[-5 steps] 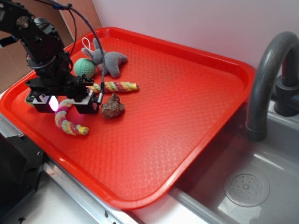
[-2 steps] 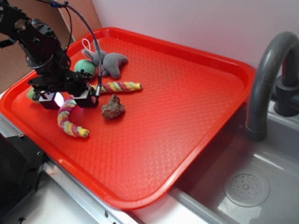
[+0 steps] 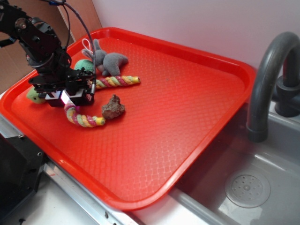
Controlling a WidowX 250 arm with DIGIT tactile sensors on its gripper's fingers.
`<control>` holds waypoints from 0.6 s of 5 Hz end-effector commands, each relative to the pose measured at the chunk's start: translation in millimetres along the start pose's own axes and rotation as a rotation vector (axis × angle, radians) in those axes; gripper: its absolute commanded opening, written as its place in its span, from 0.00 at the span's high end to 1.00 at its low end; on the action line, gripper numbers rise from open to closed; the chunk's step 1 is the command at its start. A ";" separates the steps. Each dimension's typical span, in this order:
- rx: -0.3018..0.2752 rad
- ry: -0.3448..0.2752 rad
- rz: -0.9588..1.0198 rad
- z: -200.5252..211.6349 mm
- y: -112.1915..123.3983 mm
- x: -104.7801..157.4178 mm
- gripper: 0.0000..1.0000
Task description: Grab the multicolored rope.
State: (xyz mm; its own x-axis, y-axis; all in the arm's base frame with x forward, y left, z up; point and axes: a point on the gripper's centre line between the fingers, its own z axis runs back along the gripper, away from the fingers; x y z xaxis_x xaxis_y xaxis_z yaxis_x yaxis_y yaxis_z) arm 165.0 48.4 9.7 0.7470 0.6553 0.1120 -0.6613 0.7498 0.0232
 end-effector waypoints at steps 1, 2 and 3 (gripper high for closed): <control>-0.023 -0.044 -0.022 59.0 -3.4 1.2 1.00; -0.099 -0.051 -0.049 108.5 -13.4 16.0 1.00; -0.184 -0.028 -0.166 159.1 -28.5 20.3 1.00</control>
State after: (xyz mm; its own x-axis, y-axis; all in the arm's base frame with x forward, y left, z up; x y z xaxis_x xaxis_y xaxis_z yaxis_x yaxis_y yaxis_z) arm 187.4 21.2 156.6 0.8454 0.5227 0.1101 -0.5111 0.8514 -0.1175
